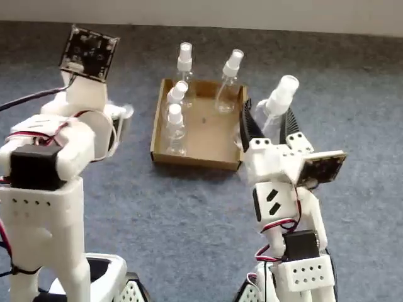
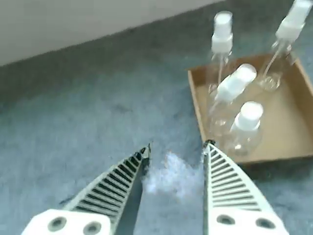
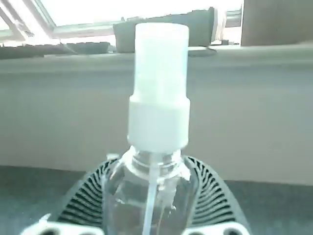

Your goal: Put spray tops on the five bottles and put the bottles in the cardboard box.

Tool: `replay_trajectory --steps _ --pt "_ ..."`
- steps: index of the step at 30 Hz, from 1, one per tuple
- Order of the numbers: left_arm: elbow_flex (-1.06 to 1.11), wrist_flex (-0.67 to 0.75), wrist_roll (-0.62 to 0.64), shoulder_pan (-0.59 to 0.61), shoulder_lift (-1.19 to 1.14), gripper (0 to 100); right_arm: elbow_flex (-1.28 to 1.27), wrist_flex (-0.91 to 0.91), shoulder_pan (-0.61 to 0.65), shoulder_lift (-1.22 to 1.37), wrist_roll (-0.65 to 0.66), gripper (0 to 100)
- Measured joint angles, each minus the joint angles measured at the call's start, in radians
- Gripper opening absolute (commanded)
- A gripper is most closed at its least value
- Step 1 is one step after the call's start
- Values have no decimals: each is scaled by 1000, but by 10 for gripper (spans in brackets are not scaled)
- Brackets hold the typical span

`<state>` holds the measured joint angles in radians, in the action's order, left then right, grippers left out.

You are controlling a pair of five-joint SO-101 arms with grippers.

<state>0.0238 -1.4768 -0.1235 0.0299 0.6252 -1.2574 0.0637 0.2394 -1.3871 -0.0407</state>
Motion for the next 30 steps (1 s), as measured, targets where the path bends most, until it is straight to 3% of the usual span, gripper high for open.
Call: replay_trajectory --steps 5,8,12,17,22,30 --pt "222 12 0 74 26 171 2 -140 32 115 0 5" --pt "420 124 0 132 104 171 2 -265 34 292 8 5" --pt "695 278 0 229 232 171 14 -470 46 560 137 4" --pt "964 425 0 273 331 171 23 -660 74 802 195 4" --pt "1063 506 0 275 347 171 23 -760 98 928 170 4" --pt "1071 519 0 275 350 171 25 -902 101 1066 104 4"
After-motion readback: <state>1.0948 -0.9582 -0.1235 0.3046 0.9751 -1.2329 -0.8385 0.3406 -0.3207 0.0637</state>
